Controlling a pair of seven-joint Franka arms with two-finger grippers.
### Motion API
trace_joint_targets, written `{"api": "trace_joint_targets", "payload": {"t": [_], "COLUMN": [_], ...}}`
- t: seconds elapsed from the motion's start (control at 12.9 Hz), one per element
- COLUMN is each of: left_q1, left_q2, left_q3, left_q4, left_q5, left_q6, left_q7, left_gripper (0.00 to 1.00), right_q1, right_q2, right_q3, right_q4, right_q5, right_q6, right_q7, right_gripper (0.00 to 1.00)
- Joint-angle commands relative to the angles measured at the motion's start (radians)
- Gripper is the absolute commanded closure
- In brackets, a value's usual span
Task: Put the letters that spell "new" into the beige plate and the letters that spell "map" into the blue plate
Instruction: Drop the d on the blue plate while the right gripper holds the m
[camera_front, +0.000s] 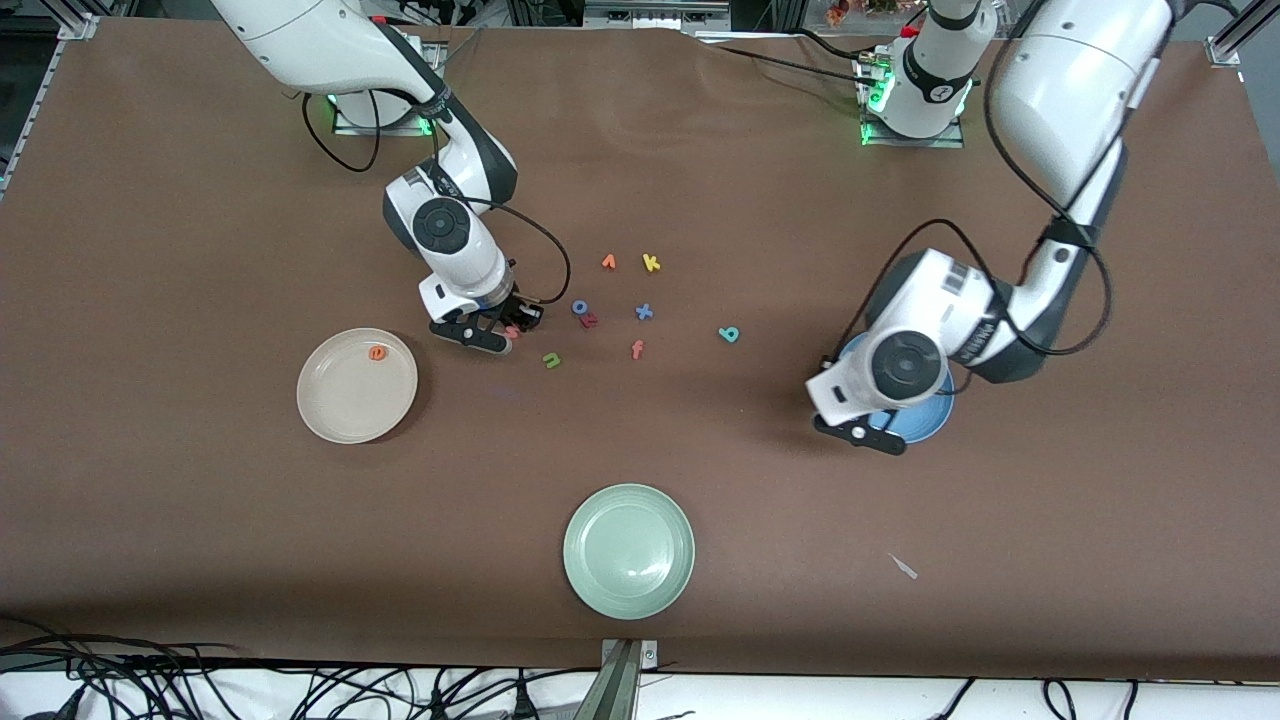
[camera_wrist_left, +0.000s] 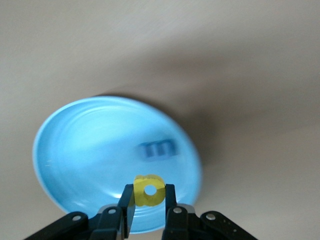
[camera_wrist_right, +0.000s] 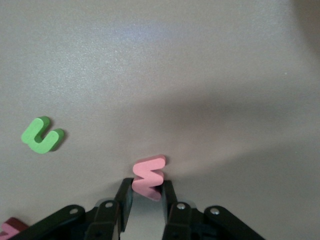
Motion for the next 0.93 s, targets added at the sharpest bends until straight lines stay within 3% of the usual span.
{"api": "trace_joint_targets", "payload": {"t": [0.0, 0.08, 0.31, 0.39, 0.47, 0.54, 0.7, 0.85], "left_q1": [0.047, 0.052, 0.076, 0.087, 0.087, 0.087, 0.073, 0.078], "left_q2": [-0.032, -0.046, -0.077, -0.078, -0.083, -0.091, -0.118, -0.153], "left_q3": [-0.012, -0.012, -0.012, -0.012, -0.012, -0.014, -0.017, -0.069], "left_q4": [-0.101, -0.136, -0.260, -0.279, -0.284, -0.279, -0.270, -0.252], "left_q5": [0.004, 0.004, 0.004, 0.004, 0.004, 0.004, 0.004, 0.001], "left_q6": [0.037, 0.056, 0.175, 0.206, 0.208, 0.206, 0.197, 0.182], "left_q7": [0.075, 0.075, 0.075, 0.067, 0.059, 0.064, 0.061, 0.015], "left_gripper": [1.00, 1.00, 1.00, 0.90, 0.56, 0.01, 0.00, 0.00], "right_q1": [-0.002, -0.002, -0.002, -0.002, -0.002, -0.002, -0.007, -0.022], "right_q2": [0.015, 0.013, 0.012, 0.012, 0.012, 0.010, -0.004, -0.050], "right_q3": [-0.012, -0.016, -0.018, -0.021, -0.024, -0.025, -0.030, -0.055], "right_q4": [-0.006, -0.005, -0.003, -0.003, -0.003, -0.003, -0.003, -0.003], "right_q5": [-0.045, -0.046, -0.046, -0.046, -0.046, -0.046, -0.046, -0.045], "right_q6": [0.024, 0.023, 0.023, 0.023, 0.023, 0.021, 0.015, -0.030], "right_q7": [0.007, 0.004, 0.000, -0.009, -0.022, -0.026, -0.064, -0.133], "right_gripper": [0.77, 0.84, 0.78, 0.78, 0.80, 0.86, 1.00, 1.00]}}
